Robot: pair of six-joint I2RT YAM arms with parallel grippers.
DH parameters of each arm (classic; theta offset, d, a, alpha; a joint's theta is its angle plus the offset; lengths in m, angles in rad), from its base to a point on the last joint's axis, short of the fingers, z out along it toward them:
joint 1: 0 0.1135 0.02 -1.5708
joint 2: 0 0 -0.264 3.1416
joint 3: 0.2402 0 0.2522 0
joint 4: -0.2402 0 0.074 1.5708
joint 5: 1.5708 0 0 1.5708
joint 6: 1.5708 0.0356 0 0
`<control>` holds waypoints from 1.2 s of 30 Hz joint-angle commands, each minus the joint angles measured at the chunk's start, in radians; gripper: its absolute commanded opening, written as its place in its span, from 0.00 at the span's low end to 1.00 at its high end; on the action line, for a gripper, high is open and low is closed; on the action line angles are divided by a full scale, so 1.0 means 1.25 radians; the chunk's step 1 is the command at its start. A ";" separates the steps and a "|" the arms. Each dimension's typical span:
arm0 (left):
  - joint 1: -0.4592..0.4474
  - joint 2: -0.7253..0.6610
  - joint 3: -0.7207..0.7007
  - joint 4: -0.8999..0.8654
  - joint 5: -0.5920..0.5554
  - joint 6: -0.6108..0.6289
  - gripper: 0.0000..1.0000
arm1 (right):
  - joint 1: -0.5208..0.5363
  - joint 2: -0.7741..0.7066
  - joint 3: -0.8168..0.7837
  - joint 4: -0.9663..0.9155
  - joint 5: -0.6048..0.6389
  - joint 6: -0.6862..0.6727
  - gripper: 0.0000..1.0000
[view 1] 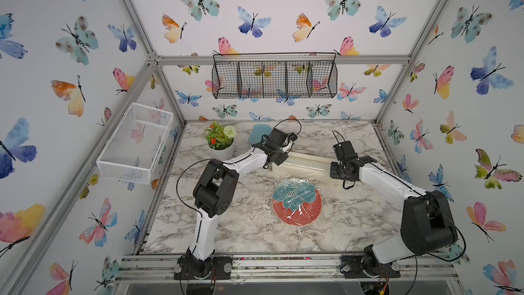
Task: Wrap the plate with plastic wrap
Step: Tear off the plastic wrap from the plastic wrap cutting box.
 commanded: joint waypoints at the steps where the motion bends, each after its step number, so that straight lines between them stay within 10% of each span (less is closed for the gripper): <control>1: 0.028 0.045 -0.042 -0.119 -0.036 0.000 0.31 | -0.044 -0.015 -0.048 -0.134 0.029 -0.020 0.38; 12: 0.029 0.032 -0.029 -0.122 -0.036 -0.017 0.31 | -0.084 -0.016 -0.019 -0.156 0.012 -0.034 0.40; 22: 0.028 -0.058 0.120 -0.182 -0.028 -0.220 0.51 | -0.086 -0.159 0.046 -0.052 -0.307 0.011 0.70; 36: 0.046 -0.446 -0.388 0.075 0.303 -0.489 0.54 | -0.086 -0.200 -0.221 0.180 -0.440 0.118 0.70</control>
